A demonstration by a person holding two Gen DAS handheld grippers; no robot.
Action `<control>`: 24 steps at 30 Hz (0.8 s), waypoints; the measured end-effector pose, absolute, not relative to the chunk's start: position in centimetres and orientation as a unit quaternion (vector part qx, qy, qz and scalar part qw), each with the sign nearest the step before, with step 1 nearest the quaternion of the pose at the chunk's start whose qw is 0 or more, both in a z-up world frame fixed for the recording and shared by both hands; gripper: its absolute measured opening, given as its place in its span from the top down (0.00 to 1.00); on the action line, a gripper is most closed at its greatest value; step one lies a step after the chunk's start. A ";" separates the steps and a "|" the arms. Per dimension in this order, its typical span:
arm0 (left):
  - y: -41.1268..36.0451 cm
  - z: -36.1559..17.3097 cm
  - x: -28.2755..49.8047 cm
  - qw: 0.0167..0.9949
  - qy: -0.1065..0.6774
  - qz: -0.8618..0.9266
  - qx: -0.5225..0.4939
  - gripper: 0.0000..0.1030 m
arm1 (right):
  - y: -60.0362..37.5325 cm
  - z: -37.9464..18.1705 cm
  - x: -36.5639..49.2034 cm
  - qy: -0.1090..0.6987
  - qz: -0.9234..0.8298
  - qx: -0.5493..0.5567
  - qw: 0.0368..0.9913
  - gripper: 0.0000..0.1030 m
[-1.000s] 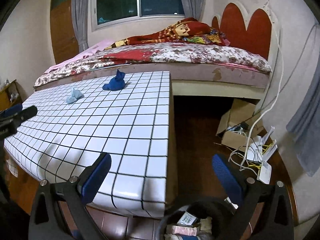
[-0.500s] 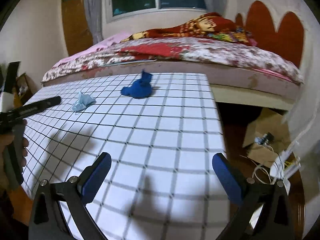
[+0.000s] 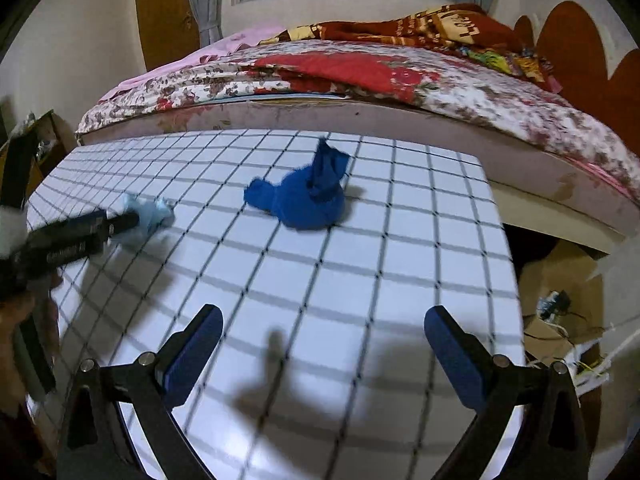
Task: Collect trash
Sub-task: 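Grasp the light blue glove with the left tool while the right tool grasps the blue cloth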
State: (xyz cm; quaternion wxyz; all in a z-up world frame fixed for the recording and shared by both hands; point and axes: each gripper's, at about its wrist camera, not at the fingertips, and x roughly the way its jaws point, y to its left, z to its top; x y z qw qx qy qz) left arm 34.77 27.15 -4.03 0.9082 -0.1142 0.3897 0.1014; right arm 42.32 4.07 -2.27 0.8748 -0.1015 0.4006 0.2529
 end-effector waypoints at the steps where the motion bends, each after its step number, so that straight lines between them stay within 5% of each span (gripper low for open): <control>1: 27.0 -4.2 35.0 0.907 0.394 0.102 -0.109 0.31 | 4.6 -2.3 43.2 0.404 0.254 -0.097 0.874 0.01; 12: 27.2 -5.4 35.3 0.902 0.404 0.087 -0.121 0.57 | 9.5 -3.7 49.3 0.429 0.253 -0.076 0.864 0.22; 14: 27.0 -5.4 35.4 0.904 0.402 0.082 -0.122 0.62 | 9.7 -4.2 49.7 0.438 0.251 -0.076 0.860 0.45; 15: 26.8 -5.4 35.3 0.904 0.402 0.077 -0.123 0.63 | 9.7 -4.4 49.8 0.442 0.253 -0.075 0.857 0.48; 24: 24.2 -4.3 35.2 0.915 0.388 0.051 -0.094 0.68 | 7.1 -3.1 47.0 0.407 0.257 -0.068 0.874 0.54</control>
